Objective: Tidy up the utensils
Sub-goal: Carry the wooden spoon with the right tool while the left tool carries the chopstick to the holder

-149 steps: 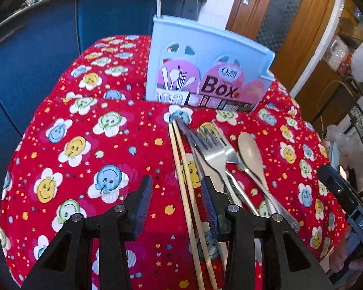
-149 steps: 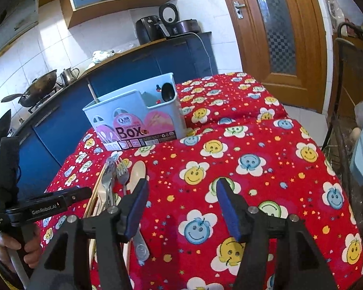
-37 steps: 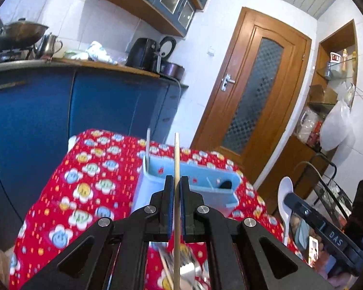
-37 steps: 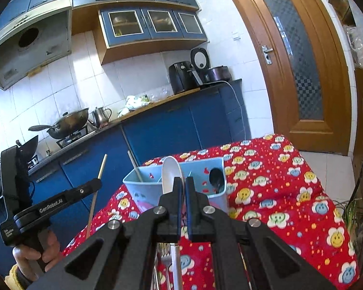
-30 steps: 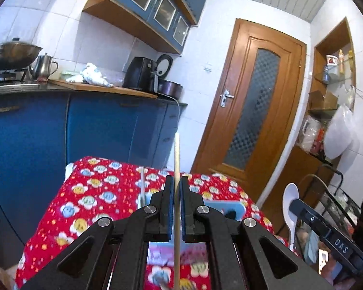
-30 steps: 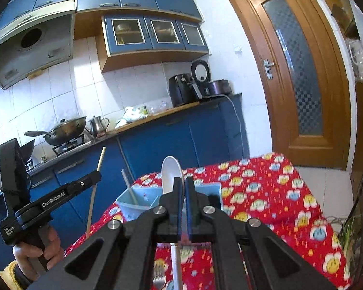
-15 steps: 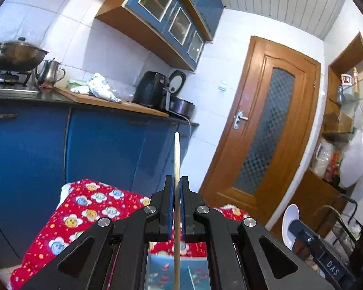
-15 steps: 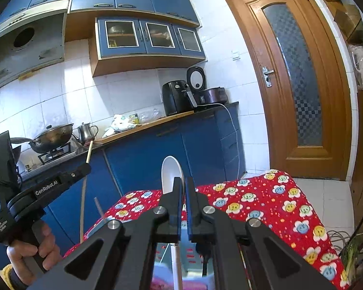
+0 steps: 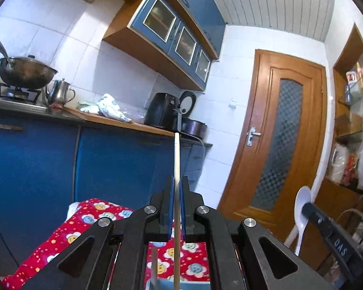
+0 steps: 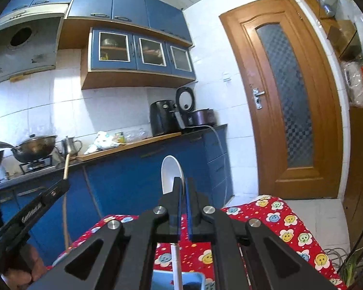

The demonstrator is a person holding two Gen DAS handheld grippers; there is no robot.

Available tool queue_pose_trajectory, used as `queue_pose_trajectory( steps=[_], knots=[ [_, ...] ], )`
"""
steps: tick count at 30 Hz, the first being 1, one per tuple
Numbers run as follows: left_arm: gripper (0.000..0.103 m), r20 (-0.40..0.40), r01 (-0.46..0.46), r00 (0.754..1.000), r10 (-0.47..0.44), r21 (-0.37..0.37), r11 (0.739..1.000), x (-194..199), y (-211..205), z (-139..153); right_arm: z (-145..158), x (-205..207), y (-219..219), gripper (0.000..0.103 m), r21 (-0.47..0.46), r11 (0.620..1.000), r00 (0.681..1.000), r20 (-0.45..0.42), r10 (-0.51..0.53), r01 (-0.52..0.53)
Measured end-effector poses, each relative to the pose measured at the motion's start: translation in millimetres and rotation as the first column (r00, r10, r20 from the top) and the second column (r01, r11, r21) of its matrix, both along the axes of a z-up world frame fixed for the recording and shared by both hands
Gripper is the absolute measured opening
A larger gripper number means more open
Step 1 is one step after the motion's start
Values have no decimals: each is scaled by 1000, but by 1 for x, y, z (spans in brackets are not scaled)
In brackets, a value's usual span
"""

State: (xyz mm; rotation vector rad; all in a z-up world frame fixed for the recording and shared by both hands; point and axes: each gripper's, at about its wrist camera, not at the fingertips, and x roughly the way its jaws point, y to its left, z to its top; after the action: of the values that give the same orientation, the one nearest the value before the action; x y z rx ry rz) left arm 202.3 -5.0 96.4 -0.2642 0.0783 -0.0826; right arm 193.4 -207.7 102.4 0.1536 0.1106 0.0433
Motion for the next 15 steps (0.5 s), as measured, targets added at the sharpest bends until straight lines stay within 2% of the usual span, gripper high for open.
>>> queue_pose_trajectory(
  steps=[5,13,15],
  knots=[
    [4,-17,-4,1000,5,42,999,3,-5,-13,-15,6,2,4,-32,999,1000,3,-16,16],
    [4,-63,-10,998,13,42,999,5,-4,-24,-28,8,7,5,-33,999,997,-71,30,-32],
    [8,-64,-15,998,18,49,999,4,-5,-25,-29,7,6,7,-20,999,996,-81,36,-38]
  ],
)
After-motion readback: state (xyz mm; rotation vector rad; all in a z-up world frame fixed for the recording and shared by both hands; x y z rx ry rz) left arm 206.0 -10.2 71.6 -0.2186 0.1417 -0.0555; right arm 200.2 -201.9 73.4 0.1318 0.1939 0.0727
